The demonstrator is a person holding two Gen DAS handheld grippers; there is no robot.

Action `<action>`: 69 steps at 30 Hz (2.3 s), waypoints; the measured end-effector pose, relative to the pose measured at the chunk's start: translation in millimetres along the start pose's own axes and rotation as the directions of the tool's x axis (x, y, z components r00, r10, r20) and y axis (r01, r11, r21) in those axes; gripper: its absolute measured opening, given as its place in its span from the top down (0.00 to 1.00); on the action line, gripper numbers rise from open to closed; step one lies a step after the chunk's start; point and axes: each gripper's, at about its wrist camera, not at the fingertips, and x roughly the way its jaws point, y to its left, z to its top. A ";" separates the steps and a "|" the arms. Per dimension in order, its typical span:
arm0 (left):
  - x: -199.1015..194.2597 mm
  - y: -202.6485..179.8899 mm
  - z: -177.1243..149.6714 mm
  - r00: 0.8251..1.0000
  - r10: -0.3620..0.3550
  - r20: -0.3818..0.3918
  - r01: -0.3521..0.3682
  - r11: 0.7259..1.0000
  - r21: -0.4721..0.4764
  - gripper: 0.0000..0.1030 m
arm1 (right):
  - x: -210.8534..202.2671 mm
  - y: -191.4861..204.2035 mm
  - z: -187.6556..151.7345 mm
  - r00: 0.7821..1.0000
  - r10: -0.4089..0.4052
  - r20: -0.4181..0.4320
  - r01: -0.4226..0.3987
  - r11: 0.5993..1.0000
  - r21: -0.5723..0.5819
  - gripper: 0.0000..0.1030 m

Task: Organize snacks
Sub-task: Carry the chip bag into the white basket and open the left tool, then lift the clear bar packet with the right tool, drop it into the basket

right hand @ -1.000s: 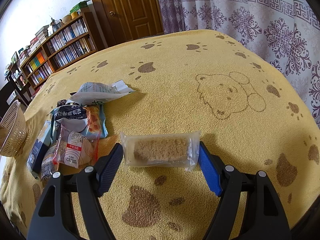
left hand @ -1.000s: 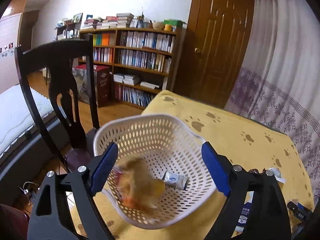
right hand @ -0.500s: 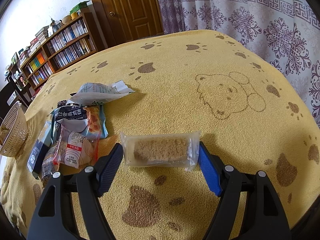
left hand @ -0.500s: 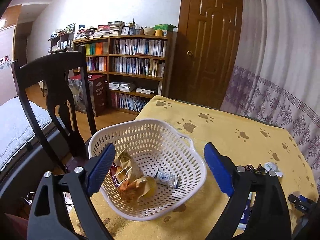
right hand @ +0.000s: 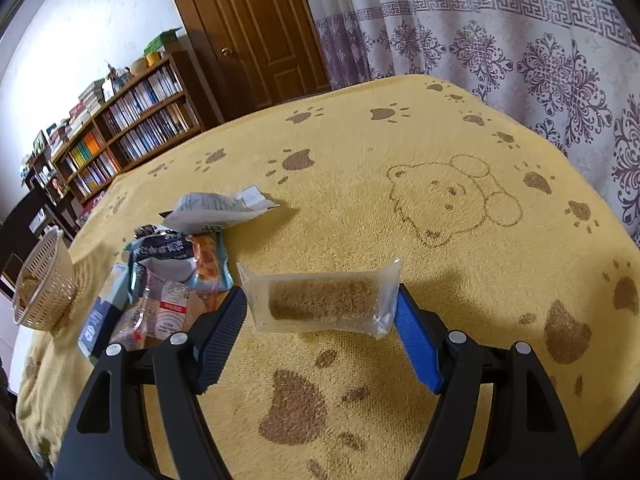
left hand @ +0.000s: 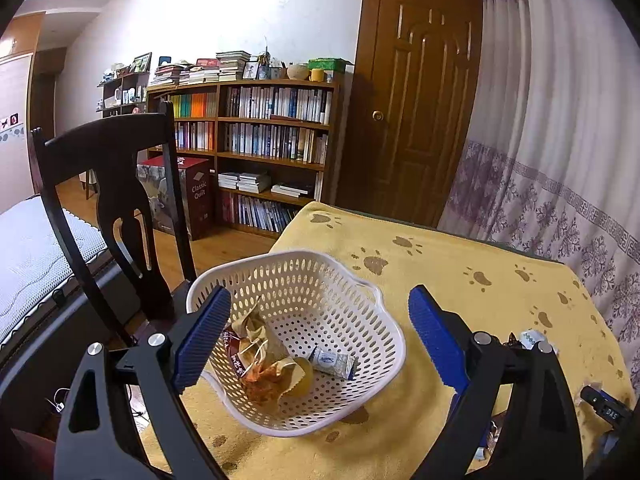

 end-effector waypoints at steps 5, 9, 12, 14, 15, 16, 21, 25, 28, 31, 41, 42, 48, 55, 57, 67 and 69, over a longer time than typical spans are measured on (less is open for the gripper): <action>-3.0 3.1 1.8 1.000 0.001 0.008 -0.001 1.000 -0.007 0.11 | -7.9 16.9 2.0 0.999 0.029 0.017 -0.029 0.999 -0.030 0.28; -8.6 7.9 5.3 1.000 0.005 0.024 -0.004 1.000 -0.021 0.11 | -17.5 48.7 7.0 0.997 0.072 0.034 -0.069 0.993 -0.095 0.28; -13.4 12.5 8.1 0.999 0.006 0.035 -0.005 0.999 -0.032 0.11 | -23.7 76.5 11.9 0.992 0.117 0.039 -0.110 0.983 -0.145 0.28; -16.3 15.2 9.5 0.999 0.008 0.041 -0.007 0.999 -0.038 0.11 | -24.3 100.3 16.6 0.987 0.158 0.033 -0.150 0.972 -0.182 0.28; -18.3 17.0 10.5 0.999 0.012 0.046 -0.010 0.999 -0.041 0.11 | -25.5 111.2 17.9 0.984 0.177 0.028 -0.168 0.966 -0.195 0.28; -20.4 19.0 11.7 0.999 0.018 0.051 -0.016 0.999 -0.044 0.11 | -25.6 122.8 19.0 0.980 0.197 0.022 -0.188 0.959 -0.210 0.28; -32.2 34.1 18.1 0.996 0.038 0.077 -0.032 0.997 -0.076 0.11 | -22.8 193.2 20.7 0.958 0.285 -0.019 -0.277 0.911 -0.305 0.28; -37.7 45.4 23.1 0.995 0.048 0.091 -0.038 0.994 -0.104 0.10 | -16.8 246.8 17.7 0.946 0.320 -0.051 -0.315 0.873 -0.373 0.28; -42.3 53.4 25.5 0.993 0.057 0.103 -0.044 0.992 -0.122 0.09 | -10.9 285.0 15.3 0.938 0.339 -0.075 -0.339 0.846 -0.413 0.28; -45.7 61.1 28.2 0.992 0.054 0.111 -0.038 0.989 -0.144 0.07 | -7.7 317.0 12.0 0.935 0.343 -0.090 -0.345 0.822 -0.452 0.28; -46.8 70.9 33.0 0.992 0.053 0.115 -0.033 0.985 -0.170 0.07 | 12.6 365.3 3.6 0.933 0.333 -0.137 -0.355 0.791 -0.498 0.28; -46.8 71.1 33.1 0.992 0.052 0.115 -0.032 0.985 -0.169 0.07 | 14.7 367.5 2.4 0.932 0.333 -0.145 -0.359 0.788 -0.499 0.28; -47.4 68.8 33.6 0.992 0.046 0.116 -0.026 0.986 -0.164 0.06 | 23.4 377.8 -0.2 0.906 0.370 -0.207 -0.424 0.775 -0.469 0.26; -47.6 65.6 34.1 0.992 0.046 0.117 -0.026 0.986 -0.166 0.06 | 17.8 373.5 -0.7 0.896 0.393 -0.206 -0.443 0.768 -0.463 0.22; -47.5 64.6 33.7 0.992 0.045 0.117 -0.025 0.986 -0.164 0.06 | 16.3 370.5 -1.0 0.896 0.396 -0.203 -0.444 0.769 -0.459 0.22; -49.4 58.2 32.7 0.993 0.032 0.118 -0.014 0.989 -0.149 0.06 | 15.0 354.4 -13.5 0.908 0.367 -0.202 -0.419 0.780 -0.464 0.22; -49.2 58.7 32.4 0.993 0.030 0.116 -0.012 0.989 -0.148 0.06 | 13.9 348.5 -13.6 0.913 0.358 -0.196 -0.408 0.786 -0.464 0.22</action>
